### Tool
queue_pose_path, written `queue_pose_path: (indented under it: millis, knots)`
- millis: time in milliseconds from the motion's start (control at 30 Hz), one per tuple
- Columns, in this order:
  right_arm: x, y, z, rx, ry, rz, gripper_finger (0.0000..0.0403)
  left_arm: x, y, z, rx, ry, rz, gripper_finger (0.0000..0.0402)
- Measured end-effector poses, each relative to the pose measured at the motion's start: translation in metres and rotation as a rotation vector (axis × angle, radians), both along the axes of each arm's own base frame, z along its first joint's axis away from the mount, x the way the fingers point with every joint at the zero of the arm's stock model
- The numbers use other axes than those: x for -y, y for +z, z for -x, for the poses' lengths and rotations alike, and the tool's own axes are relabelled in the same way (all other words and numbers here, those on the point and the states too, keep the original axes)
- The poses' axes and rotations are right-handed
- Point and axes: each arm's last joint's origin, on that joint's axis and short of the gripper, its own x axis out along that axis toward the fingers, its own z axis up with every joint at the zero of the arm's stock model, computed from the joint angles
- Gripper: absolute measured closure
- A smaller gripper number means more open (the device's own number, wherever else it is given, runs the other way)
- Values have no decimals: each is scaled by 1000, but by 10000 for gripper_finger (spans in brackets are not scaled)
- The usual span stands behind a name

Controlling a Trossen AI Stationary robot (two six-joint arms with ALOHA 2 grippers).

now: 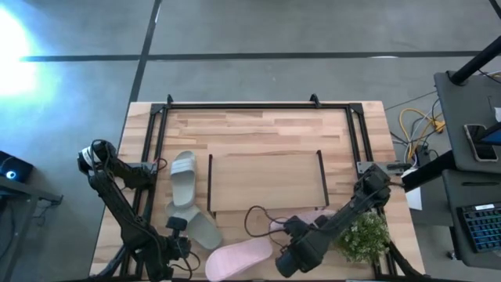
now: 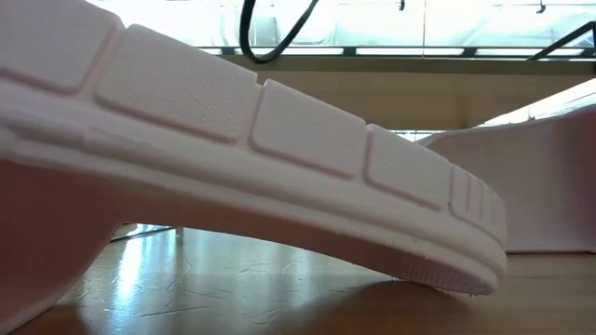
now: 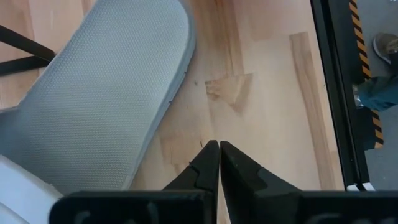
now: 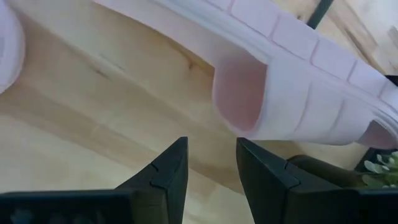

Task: Pick and place slides into the shelf
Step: Put the right pink slide on the shelf

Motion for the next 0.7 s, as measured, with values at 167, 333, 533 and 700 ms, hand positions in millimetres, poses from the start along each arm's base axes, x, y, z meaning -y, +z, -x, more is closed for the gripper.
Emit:
queue_pose_path:
  millis: [167,333,533,700]
  knots:
    - [1,-5,1,-5,-35,21,275,0,0,0,-1,1,2,402]
    - [-5,14,-7,81,-14,-32,275,0,0,0,-2,1,2,402]
    - [-18,49,-19,328,342,-6,275,0,0,0,-2,0,2,402]
    - [-30,48,-18,253,848,112,275,0,0,0,-2,0,1,402]
